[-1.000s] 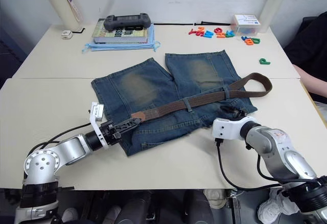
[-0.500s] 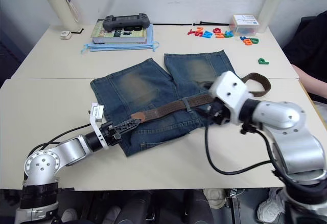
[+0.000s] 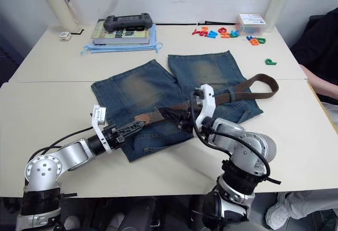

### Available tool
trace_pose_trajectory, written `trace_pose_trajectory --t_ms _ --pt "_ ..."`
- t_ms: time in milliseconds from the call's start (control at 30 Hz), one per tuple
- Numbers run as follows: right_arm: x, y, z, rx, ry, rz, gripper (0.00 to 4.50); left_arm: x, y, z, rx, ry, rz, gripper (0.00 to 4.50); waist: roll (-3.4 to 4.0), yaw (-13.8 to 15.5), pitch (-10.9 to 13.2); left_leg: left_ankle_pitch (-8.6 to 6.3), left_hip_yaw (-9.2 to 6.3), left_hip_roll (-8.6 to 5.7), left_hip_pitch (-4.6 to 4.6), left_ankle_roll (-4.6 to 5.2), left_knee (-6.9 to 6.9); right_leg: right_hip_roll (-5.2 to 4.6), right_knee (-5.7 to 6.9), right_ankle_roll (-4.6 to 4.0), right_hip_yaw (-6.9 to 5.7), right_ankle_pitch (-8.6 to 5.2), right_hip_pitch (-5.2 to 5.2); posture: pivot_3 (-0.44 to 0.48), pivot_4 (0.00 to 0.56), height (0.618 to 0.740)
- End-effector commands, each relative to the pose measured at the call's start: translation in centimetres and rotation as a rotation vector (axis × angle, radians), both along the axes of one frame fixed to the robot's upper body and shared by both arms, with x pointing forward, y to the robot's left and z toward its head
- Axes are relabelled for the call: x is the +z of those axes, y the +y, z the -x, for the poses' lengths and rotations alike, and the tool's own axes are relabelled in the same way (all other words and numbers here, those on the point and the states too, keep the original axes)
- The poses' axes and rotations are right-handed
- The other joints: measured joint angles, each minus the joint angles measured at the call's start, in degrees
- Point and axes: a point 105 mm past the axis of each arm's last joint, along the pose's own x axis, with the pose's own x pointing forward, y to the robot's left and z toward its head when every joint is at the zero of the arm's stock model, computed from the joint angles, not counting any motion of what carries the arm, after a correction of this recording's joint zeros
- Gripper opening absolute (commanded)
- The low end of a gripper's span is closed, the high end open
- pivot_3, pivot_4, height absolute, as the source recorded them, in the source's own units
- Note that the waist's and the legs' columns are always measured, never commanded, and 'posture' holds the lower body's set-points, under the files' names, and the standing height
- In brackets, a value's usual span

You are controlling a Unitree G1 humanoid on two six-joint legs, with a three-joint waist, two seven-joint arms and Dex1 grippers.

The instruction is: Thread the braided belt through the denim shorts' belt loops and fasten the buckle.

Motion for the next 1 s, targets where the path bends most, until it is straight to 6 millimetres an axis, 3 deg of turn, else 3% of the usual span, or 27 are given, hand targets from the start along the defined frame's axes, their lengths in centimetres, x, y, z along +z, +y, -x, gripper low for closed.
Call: trace_pose_trajectory --t_ms 33,367,567,867,1000 --pt "-0.3 3.7 1.8 0.096 0.091 -0.176 3.79 2.5 0.2 0.2 0.011 -0.097 0.065 0.00 0.00 -0.26 0.00 0.00 0.01 0.04 0.01 -0.01 0.00 0.02 0.04 -0.03 0.01 -0.01 -0.01 0.000 0.150 0.667" --pt "-1.0 3.9 0.9 0.081 0.212 -0.235 3.79 4.1 0.1 1.2 -0.028 -0.156 0.135 0.00 0.01 -0.18 0.01 0.00 0.02 0.10 0.02 -0.02 0.00 0.05 0.06 -0.09 0.02 -0.05 -0.03 0.000 0.150 0.667" --pt "0.8 3.7 -0.4 0.050 0.204 -0.320 3.79 3.2 0.4 1.9 -0.039 -0.122 0.083 0.00 0.03 -0.24 0.02 0.00 0.03 0.10 0.02 -0.01 0.00 0.05 0.05 -0.09 0.03 -0.05 -0.03 0.000 0.150 0.667" --pt "2.0 4.0 0.9 0.120 0.185 -0.372 3.79 3.3 0.3 1.6 -0.007 -0.114 0.088 0.00 0.04 -0.27 0.02 -0.03 0.02 0.14 -0.15 0.04 0.01 0.05 0.09 -0.09 0.05 -0.06 -0.21 0.000 0.150 0.667" --pt "2.3 3.8 0.6 0.095 0.203 -0.387 3.79 3.8 -0.3 1.9 -0.053 -0.131 0.094 0.00 0.03 -0.22 0.02 0.00 0.04 0.14 -0.69 0.08 0.20 0.04 0.27 -0.09 0.07 -0.06 -0.70 0.000 0.150 0.667"
